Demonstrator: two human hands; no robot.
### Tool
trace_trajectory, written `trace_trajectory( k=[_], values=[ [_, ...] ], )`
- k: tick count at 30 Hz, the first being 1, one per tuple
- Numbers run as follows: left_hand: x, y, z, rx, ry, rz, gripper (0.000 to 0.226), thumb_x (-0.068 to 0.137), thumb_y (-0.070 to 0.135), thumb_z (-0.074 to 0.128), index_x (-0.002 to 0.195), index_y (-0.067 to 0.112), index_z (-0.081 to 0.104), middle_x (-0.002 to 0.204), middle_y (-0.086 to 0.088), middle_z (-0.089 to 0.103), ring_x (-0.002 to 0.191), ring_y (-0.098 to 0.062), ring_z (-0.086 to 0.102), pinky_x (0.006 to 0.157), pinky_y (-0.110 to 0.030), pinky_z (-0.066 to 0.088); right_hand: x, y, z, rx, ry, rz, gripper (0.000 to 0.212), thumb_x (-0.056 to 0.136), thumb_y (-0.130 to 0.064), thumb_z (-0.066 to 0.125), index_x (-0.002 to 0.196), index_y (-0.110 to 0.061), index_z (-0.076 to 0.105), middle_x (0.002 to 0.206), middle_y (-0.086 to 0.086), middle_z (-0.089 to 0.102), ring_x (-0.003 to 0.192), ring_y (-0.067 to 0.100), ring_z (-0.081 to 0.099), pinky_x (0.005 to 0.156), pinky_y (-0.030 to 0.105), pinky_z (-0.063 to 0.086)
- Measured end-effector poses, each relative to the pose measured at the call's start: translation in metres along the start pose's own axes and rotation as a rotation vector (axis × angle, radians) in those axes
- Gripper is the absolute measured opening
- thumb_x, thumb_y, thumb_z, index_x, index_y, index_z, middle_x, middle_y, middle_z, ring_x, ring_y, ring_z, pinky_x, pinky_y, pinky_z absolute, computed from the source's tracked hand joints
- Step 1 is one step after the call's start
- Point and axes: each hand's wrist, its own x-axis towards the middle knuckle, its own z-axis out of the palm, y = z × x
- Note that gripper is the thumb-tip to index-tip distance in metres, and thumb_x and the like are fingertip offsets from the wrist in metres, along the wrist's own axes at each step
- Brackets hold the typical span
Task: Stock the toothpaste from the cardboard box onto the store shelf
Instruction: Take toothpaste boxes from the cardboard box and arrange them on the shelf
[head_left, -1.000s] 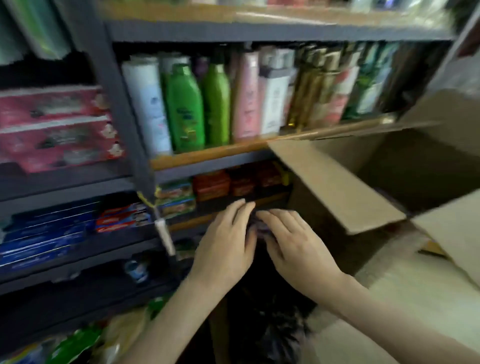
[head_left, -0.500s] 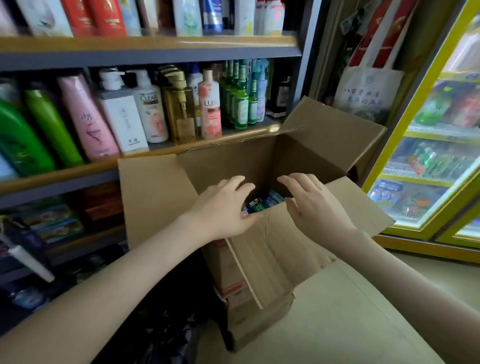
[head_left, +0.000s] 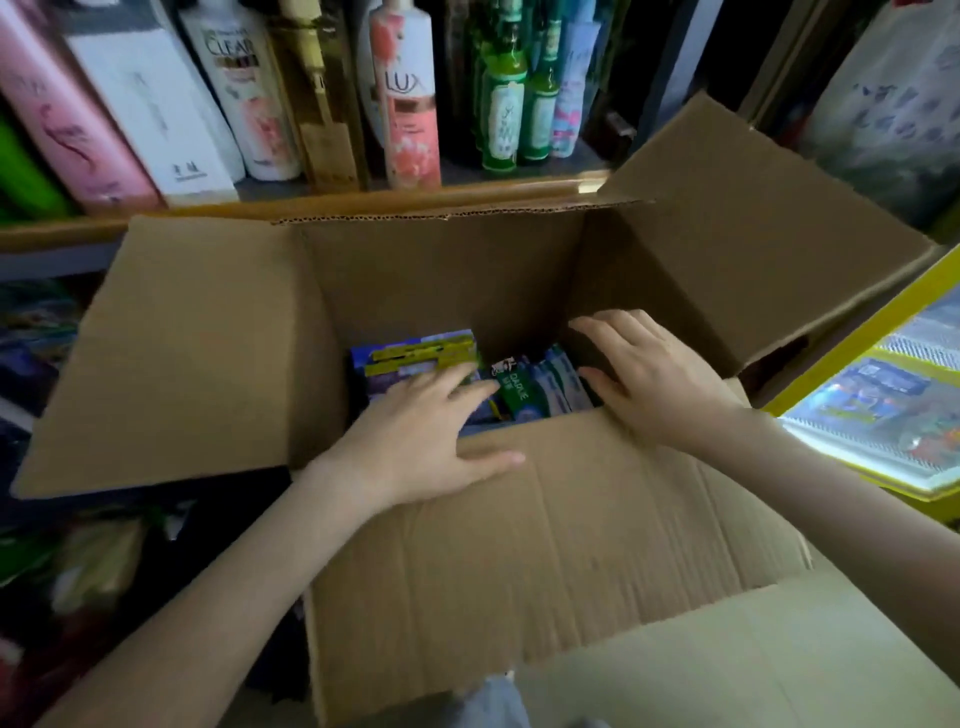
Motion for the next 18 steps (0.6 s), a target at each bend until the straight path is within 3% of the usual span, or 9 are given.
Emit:
trace_trajectory(
  k=[4, 11, 14, 16, 18],
  values=[
    [-0.002, 0.005, -0.004, 0.001, -0.113, -0.031, 0.1, 0.067, 0.09, 0.011, 0.152, 0.037, 0.015, 0.161, 0.011, 0.007, 0.147, -0.01, 0.009, 0.116, -0.028, 0.013, 0.028, 0.015, 0.0, 0.09, -0.123, -0.1, 0.05, 0.097, -0.027, 0.05, 0.143, -0.014, 0.038, 0.137, 0.005, 0.046, 0.122, 0.021, 0.042, 0.102, 0.028, 0.034],
    [0.0, 0.012, -0.015, 0.043, -0.197, -0.087, 0.098, 0.065, 0.084, 0.012, 0.152, 0.039, 0.003, 0.161, 0.015, -0.003, 0.145, -0.004, -0.001, 0.106, -0.016, -0.007, 0.07, 0.024, 0.006, 0.108, -0.166, -0.307, 0.051, 0.092, -0.023, 0.059, 0.138, -0.008, 0.044, 0.128, 0.012, 0.053, 0.113, 0.028, 0.05, 0.095, 0.04, 0.046],
    [0.008, 0.009, -0.028, -0.1, -0.254, -0.113, 0.097, 0.064, 0.087, 0.013, 0.151, 0.043, 0.007, 0.157, 0.023, 0.0, 0.134, 0.009, -0.002, 0.108, -0.014, 0.001, 0.079, 0.028, 0.012, 0.106, -0.172, -0.342, 0.051, 0.093, -0.025, 0.058, 0.139, -0.009, 0.043, 0.129, 0.011, 0.052, 0.114, 0.028, 0.049, 0.095, 0.04, 0.045],
    [0.018, 0.001, -0.036, -0.149, -0.192, -0.141, 0.1, 0.064, 0.092, 0.002, 0.15, 0.043, 0.017, 0.159, 0.02, 0.005, 0.141, 0.002, 0.006, 0.112, -0.021, 0.013, 0.083, 0.034, 0.016, 0.113, -0.179, -0.328, 0.051, 0.093, -0.025, 0.058, 0.139, -0.01, 0.043, 0.129, 0.011, 0.051, 0.115, 0.028, 0.048, 0.096, 0.04, 0.045],
    [0.035, -0.013, -0.043, -0.035, -0.111, -0.171, 0.105, 0.066, 0.092, 0.0, 0.152, 0.035, 0.021, 0.161, 0.009, 0.005, 0.147, -0.013, 0.008, 0.117, -0.032, 0.014, 0.087, 0.04, 0.018, 0.125, -0.182, -0.296, 0.054, 0.093, -0.025, 0.058, 0.141, -0.011, 0.04, 0.133, 0.01, 0.049, 0.119, 0.027, 0.046, 0.099, 0.039, 0.043]
  ],
)
